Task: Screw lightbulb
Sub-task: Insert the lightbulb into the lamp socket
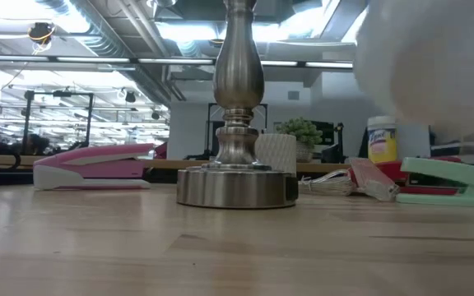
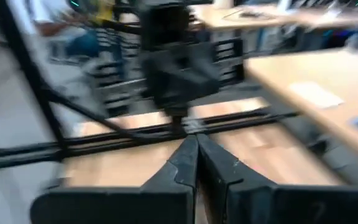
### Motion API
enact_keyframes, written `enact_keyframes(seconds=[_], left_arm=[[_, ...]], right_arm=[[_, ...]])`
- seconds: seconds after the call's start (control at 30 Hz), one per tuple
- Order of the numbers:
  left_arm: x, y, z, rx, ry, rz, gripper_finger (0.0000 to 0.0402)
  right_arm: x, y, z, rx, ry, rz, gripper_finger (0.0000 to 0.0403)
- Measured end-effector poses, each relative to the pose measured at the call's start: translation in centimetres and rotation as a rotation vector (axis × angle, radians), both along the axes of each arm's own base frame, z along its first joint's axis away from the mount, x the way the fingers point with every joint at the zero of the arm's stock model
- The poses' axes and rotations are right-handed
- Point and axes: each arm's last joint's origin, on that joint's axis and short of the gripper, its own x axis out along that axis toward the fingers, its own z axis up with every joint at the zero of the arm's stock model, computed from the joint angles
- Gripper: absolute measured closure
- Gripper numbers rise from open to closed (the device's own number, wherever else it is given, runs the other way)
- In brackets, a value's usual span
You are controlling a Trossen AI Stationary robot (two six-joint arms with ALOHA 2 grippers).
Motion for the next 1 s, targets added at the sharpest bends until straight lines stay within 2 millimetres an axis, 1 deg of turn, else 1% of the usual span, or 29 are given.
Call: enact_keyframes(seconds=[0.1, 0.2, 0.27, 0.33, 0.47, 0.63, 0.83, 1.0], left_arm=[[0.0, -0.1, 0.0, -0.032, -0.015, -0.063, 0.0357], [0.1, -0.3, -0.1, -0.057, -0.012, -0.103, 0.0357], [0.2, -0.5, -0.2, -0.073, -0.01, -0.115, 0.0357], [0.1, -0.8, -0.2, -0.068, -0.01, -0.125, 0.0357], [-0.1, -1.4, -0.2, -0.025, -0.007, -0.133, 0.0357], [-0.3, -2.1, -0.1, 0.046, -0.009, -0.139, 0.0357], [-0.5, -2.6, -0.2, 0.065, 0.0, -0.152, 0.0357], [-0.6, -3.0, -0.2, 0.071, 0.006, -0.167, 0.0357]], right_arm=[[-2.1, 3.5, 0.6, 0.098, -0.045, 0.08, 0.0398], [-3.7, 7.4, 0.2, 0.086, -0.078, 0.096, 0.0396], [-4.7, 9.1, 0.0, 0.057, -0.097, 0.084, 0.0396], [-5.6, 10.2, 0.2, 0.044, -0.124, 0.067, 0.0399], [-6.8, 11.4, 0.5, 0.04, -0.156, 0.034, 0.0398], [-7.5, 12.1, 0.6, 0.095, -0.166, 0.069, 0.0395], [-7.6, 12.6, 0.5, 0.278, -0.16, 0.186, 0.0394], [-7.3, 13.3, -0.1, 0.464, -0.129, 0.246, 0.0394]])
